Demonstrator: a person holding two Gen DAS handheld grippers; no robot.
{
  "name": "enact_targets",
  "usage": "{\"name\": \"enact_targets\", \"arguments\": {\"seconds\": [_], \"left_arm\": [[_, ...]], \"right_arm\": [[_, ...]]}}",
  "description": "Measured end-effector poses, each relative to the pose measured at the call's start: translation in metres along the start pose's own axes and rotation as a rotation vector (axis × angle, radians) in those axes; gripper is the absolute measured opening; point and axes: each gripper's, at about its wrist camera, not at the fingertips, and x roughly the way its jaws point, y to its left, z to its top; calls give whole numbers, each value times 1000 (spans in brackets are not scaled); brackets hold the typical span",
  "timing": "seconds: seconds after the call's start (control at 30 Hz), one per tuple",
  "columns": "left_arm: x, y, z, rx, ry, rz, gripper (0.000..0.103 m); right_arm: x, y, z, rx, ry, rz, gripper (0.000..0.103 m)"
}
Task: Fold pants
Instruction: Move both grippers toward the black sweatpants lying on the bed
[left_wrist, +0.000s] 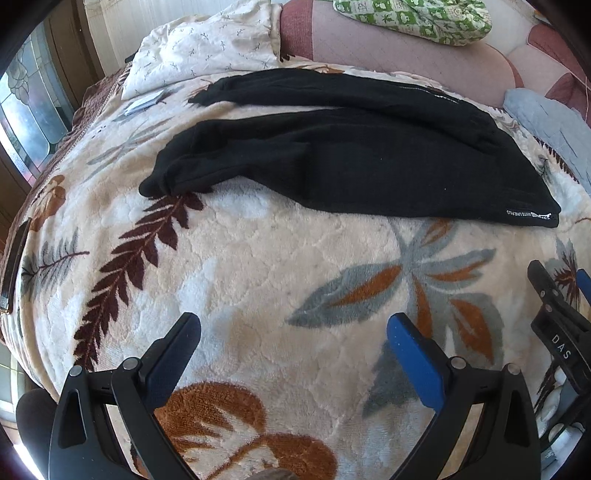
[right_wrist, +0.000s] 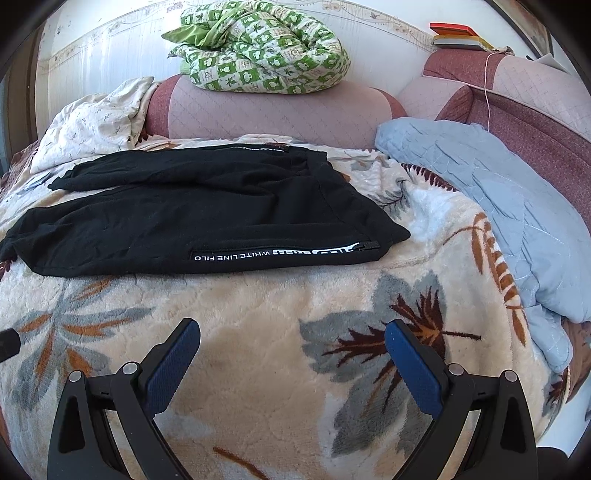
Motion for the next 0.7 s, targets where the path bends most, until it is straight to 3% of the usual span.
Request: {"name": "enact_targets", "arguments": {"seconds": [0.7], "left_arm": [[12, 3, -3, -15, 27, -16, 103]], "right_arm": [[9, -1, -1, 12, 49, 12, 102]]}}
